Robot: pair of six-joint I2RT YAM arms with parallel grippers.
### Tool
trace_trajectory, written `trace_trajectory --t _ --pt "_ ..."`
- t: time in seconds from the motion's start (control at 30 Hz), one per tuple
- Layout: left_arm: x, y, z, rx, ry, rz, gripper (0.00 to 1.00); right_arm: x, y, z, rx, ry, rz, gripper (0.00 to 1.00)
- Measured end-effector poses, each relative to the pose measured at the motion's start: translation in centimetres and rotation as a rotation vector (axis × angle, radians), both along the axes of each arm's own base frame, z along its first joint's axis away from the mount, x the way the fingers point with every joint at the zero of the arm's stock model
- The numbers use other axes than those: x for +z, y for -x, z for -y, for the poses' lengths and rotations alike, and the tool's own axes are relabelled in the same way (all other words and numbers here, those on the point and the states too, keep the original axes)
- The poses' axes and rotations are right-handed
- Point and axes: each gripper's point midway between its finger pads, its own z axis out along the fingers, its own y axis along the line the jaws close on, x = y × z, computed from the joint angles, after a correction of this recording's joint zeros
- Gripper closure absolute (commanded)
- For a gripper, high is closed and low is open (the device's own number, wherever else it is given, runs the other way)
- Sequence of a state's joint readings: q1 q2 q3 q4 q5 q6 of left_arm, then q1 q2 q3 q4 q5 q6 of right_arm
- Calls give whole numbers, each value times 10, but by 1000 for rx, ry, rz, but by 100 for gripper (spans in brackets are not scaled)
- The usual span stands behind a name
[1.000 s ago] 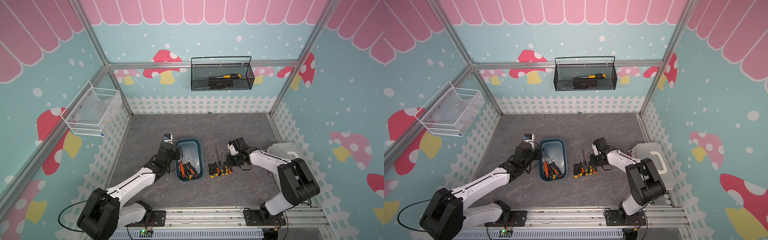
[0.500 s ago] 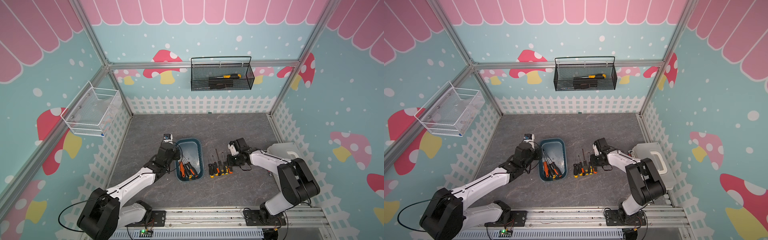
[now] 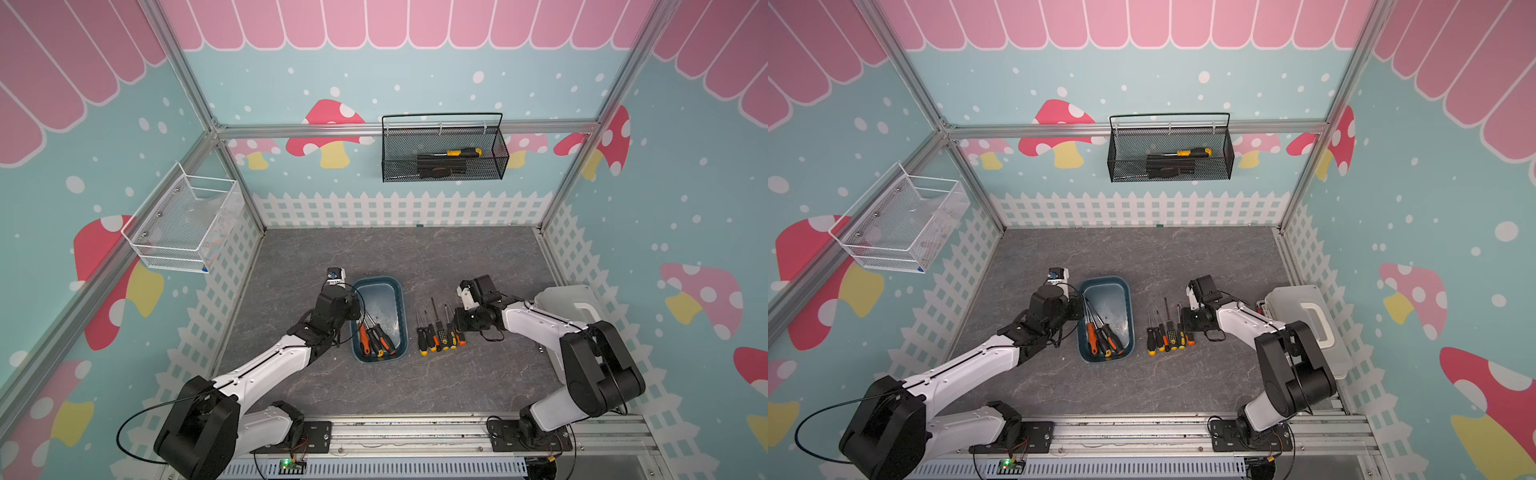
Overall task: Take out the screwdriver from the storage box
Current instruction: Place the screwdriver at the center of the board, then pick up the screwdriver from the storage box.
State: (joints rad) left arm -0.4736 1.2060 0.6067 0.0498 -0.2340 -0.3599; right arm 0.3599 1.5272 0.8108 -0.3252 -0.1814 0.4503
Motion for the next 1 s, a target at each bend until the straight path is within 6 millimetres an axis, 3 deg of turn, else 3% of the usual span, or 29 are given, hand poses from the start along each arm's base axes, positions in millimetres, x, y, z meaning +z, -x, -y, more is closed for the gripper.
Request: trace_trajectory --t 0.2,0.4,0.53,0.67,0.8,1.0 --pt "0 0 0 0 0 0 100 30 1 2 -8 -19 69 64" --pt "0 0 0 0 0 0 100 81 6 -8 -7 -65 177 61" --pt "0 0 1 -1 0 0 100 114 18 -46 81 -91 246 61" --pt "0 1 3 -8 0 0 100 133 29 -88 170 -112 277 60" --pt "0 1 3 -8 2 -1 100 135 35 -123 236 -108 285 59" --pt "0 1 4 -9 2 -1 100 114 41 -165 317 -96 259 58"
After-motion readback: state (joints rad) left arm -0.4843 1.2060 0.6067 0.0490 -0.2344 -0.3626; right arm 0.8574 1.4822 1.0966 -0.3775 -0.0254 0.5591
